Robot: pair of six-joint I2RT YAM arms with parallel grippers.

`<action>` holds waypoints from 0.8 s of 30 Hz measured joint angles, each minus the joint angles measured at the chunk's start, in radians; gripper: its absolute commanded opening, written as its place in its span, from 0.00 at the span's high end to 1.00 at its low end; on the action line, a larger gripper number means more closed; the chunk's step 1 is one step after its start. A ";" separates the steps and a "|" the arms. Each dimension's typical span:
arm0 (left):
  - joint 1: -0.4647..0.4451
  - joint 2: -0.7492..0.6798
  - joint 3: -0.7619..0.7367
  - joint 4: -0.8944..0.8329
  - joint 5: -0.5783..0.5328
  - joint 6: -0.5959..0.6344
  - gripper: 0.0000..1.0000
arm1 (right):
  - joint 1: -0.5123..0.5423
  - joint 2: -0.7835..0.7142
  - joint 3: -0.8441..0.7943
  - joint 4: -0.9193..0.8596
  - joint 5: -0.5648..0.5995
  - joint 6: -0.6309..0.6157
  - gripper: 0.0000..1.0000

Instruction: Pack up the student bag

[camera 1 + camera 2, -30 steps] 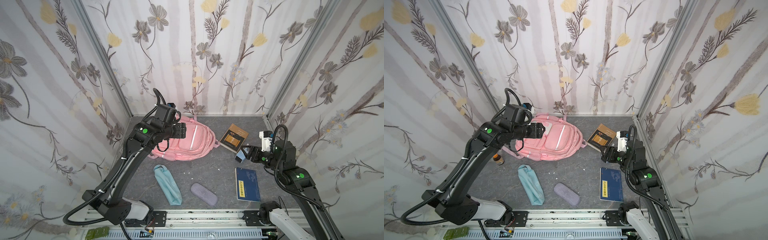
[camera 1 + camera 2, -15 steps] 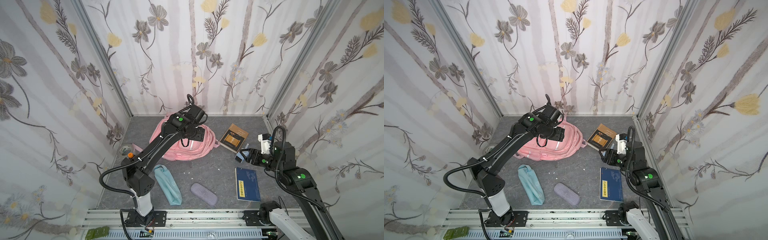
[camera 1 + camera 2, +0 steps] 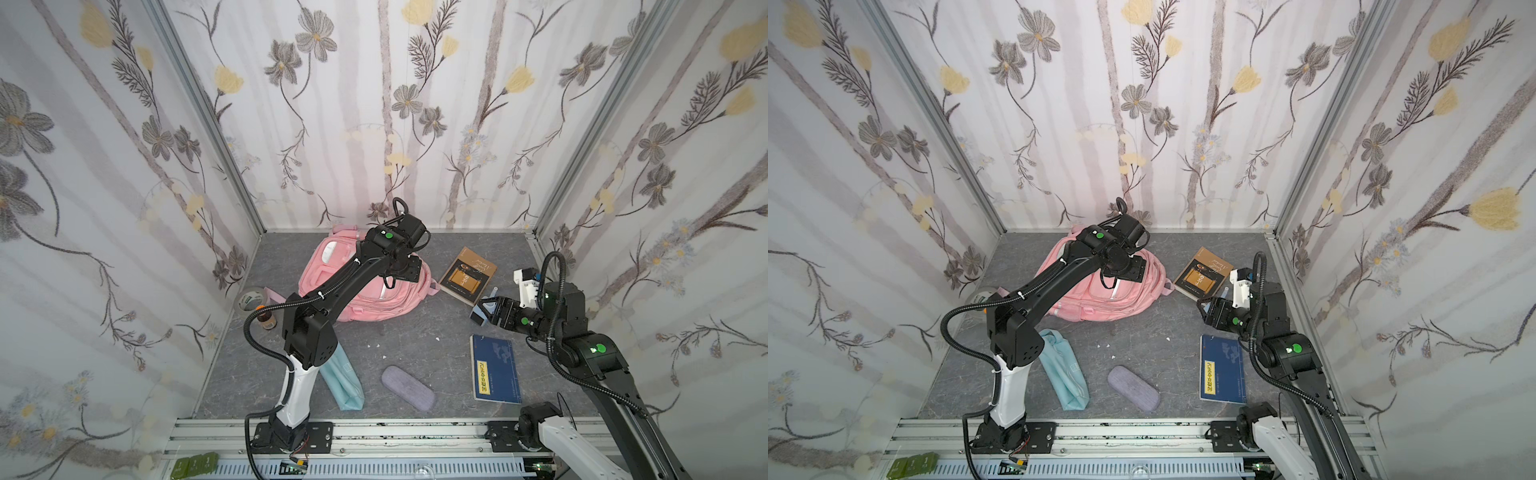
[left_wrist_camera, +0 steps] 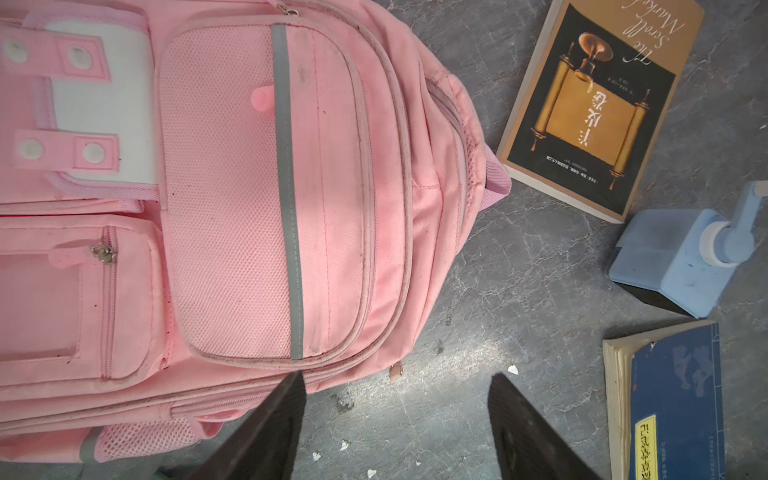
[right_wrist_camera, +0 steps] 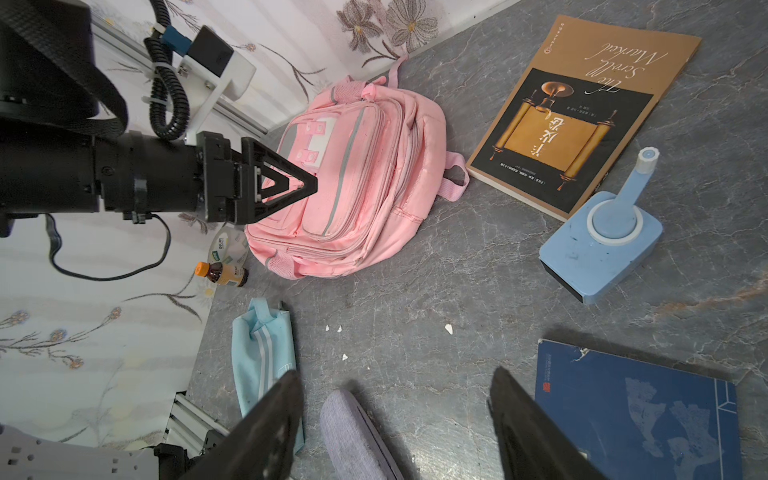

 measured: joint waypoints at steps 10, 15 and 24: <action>0.019 0.182 0.150 0.005 -0.032 0.031 0.34 | 0.001 0.013 0.004 0.018 -0.011 0.023 0.30; 0.052 0.248 0.218 0.001 -0.060 0.037 0.36 | 0.001 0.008 0.002 0.019 -0.013 0.034 0.30; 0.060 0.327 0.270 -0.004 -0.074 0.057 0.45 | 0.002 0.004 -0.011 0.051 -0.014 0.045 0.31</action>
